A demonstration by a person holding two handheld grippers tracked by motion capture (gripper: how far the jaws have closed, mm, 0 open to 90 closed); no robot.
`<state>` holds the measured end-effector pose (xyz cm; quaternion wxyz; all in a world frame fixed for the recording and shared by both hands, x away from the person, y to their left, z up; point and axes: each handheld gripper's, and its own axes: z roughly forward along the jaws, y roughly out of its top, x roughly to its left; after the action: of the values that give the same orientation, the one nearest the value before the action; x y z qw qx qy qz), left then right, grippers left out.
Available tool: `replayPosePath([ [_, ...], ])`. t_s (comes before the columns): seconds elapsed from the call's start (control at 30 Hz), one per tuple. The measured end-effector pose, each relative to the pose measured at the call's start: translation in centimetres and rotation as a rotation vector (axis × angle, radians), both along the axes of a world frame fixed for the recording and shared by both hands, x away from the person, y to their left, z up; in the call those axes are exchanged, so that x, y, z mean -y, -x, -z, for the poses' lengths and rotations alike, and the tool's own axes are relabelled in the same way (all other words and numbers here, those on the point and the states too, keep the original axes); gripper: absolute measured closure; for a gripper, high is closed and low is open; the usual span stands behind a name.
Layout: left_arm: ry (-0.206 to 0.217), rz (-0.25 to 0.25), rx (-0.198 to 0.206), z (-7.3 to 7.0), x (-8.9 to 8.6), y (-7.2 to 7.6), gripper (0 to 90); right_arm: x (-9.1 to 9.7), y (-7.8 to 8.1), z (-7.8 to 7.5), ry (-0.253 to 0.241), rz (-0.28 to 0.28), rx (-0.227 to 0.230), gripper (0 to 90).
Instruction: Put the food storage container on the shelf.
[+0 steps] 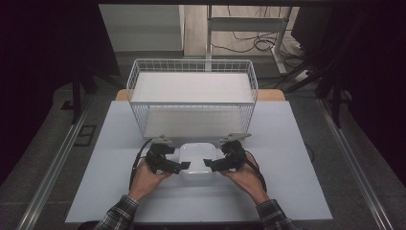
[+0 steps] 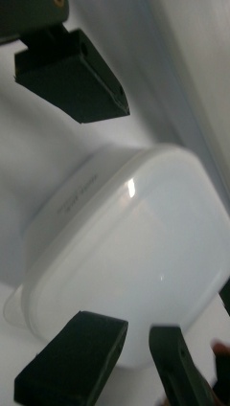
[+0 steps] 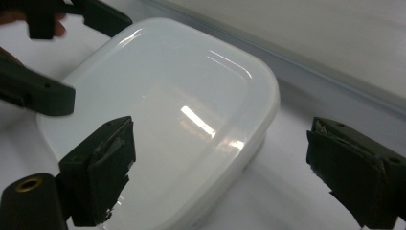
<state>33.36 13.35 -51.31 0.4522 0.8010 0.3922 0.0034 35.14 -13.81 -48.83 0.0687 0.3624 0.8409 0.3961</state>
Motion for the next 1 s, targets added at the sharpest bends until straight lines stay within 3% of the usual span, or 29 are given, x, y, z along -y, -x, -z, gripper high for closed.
replayPosePath([
  [0.07,0.037,0.023,-0.031,0.2,0.0,0.0,7.8,0.1,-0.3,0.3,-0.03,0.0,-0.038,11.7],
  [0.1,0.059,0.044,-0.053,0.3,0.0,0.1,14.7,0.4,-0.4,0.3,-0.061,-0.014,-0.084,18.4],
  [0.13,0.059,0.044,-0.053,0.3,0.0,0.1,15.7,0.4,-0.4,0.3,-0.061,-0.014,-0.084,18.4],
  [0.17,0.068,0.044,-0.062,0.3,0.0,0.2,18.5,0.5,-0.4,0.3,-0.085,-0.034,-0.118,24.1],
  [0.2,0.081,0.039,-0.083,0.2,-0.2,0.4,21.4,0.6,-0.3,0.2,-0.076,-0.029,-0.13,24.0],
  [0.27,0.083,0.031,-0.086,0.1,-0.3,0.6,24.6,0.6,-0.2,0.1,-0.071,-0.024,-0.134,25.2],
  [0.3,0.081,0.019,-0.082,-0.2,-0.7,1.0,32.7,0.8,0.0,-0.1,-0.068,-0.009,-0.146,31.1],
  [0.33,0.081,0.019,-0.082,-0.2,-0.7,1.0,38.7,0.8,0.0,-0.1,-0.068,-0.009,-0.146,31.1],
  [0.37,0.089,0.003,-0.079,-0.5,-1.2,1.3,44.2,1.2,0.1,-0.4,-0.073,0.011,-0.172,41.9],
  [0.4,0.089,0.003,-0.079,-0.5,-1.2,1.3,48.3,1.2,0.1,-0.4,-0.073,0.011,-0.172,41.9],
  [0.47,0.105,-0.006,-0.08,-0.7,-1.6,1.8,55.0,1.8,0.7,-1.0,-0.081,0.023,-0.191,54.4],
  [0.7,0.108,-0.034,-0.078,-1.2,-1.7,2.8,64.9,2.5,1.7,-1.6,-0.118,0.066,-0.203,65.7],
  [0.93,0.177,-0.064,-0.092,-1.2,-2.3,3.1,75.9,2.4,2.6,-2.0,-0.129,0.105,-0.141,73.4],
  [1.0,0.177,-0.071,-0.085,-1.2,-2.4,3.2,79.3,2.5,2.8,-2.1,-0.137,0.113,-0.128,76.9],
])
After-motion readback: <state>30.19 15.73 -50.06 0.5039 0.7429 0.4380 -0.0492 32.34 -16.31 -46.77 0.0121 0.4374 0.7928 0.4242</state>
